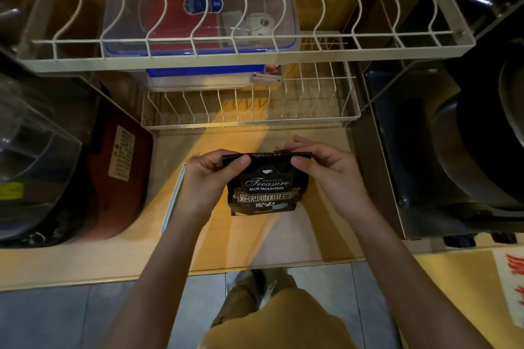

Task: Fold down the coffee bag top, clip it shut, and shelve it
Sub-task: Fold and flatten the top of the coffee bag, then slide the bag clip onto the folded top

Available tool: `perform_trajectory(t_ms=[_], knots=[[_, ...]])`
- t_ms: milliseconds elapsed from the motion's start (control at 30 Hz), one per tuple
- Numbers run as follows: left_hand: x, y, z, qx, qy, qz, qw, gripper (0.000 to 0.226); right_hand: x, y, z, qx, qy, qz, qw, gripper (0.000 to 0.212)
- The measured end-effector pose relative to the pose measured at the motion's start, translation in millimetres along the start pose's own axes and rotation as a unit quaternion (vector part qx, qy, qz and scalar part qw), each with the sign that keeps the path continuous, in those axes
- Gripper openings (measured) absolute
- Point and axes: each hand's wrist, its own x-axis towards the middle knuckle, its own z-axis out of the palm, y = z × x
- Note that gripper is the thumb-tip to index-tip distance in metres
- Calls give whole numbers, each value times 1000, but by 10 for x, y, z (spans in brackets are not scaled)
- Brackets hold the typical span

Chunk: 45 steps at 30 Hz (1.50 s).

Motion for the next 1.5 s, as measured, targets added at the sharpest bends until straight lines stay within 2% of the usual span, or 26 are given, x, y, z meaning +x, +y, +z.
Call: perform_trajectory(t_ms=[233, 367, 433, 500, 567, 633, 700, 800, 900, 1033, 1100, 1167, 1233, 1333, 1400, 1500], knots=[[-22, -11, 63, -30, 30, 7, 999, 17, 19, 19, 49, 12, 27, -3, 1000, 22], [-6, 12, 7, 13, -5, 10, 1000, 17, 5, 13, 70, 22, 36, 4, 999, 19], [-17, -2, -92, 25, -14, 16, 999, 24, 5, 23, 80, 15, 38, 3, 999, 18], [-64, -38, -262, 21, 20, 20, 999, 36, 17, 33, 90, 11, 42, 1, 999, 17], [-147, -117, -468, 68, 89, 6, 994, 38, 35, 40, 96, 5, 44, 1, 999, 16], [-252, -264, -663, 196, 157, -16, 968, 32, 51, 39, 101, 3, 44, 4, 999, 16], [-374, -443, -792, 323, 195, -19, 926, 25, 64, 40, 106, 1, 47, 2, 999, 17], [-525, -721, -894, 445, 176, -7, 878, 39, 81, 41, 114, -3, 51, 1, 999, 19], [-606, -903, -906, 484, 156, -26, 861, 48, 89, 42, 112, -2, 52, 7, 999, 17], [-664, -1019, -843, 486, 150, 9, 861, 35, 98, 53, 101, -2, 55, 12, 998, 16], [-672, -1040, -850, 455, 164, 25, 875, 23, 101, 54, 97, -3, 55, 13, 998, 16], [-653, -965, -854, 362, 190, 3, 913, 14, 101, 52, 84, 0, 52, 13, 999, 16], [-636, -806, -838, 216, 189, -39, 957, 14, 93, 51, 77, -4, 47, 14, 999, 17], [-638, -485, -822, 58, 166, -44, 983, 13, 86, 54, 77, -9, 46, 16, 999, 16], [-618, -257, -789, 35, 140, -21, 989, 14, 85, 51, 79, -5, 47, 20, 999, 16], [-493, 45, -711, 67, 90, 22, 994, 16, 83, 48, 77, -7, 48, 18, 999, 17]])
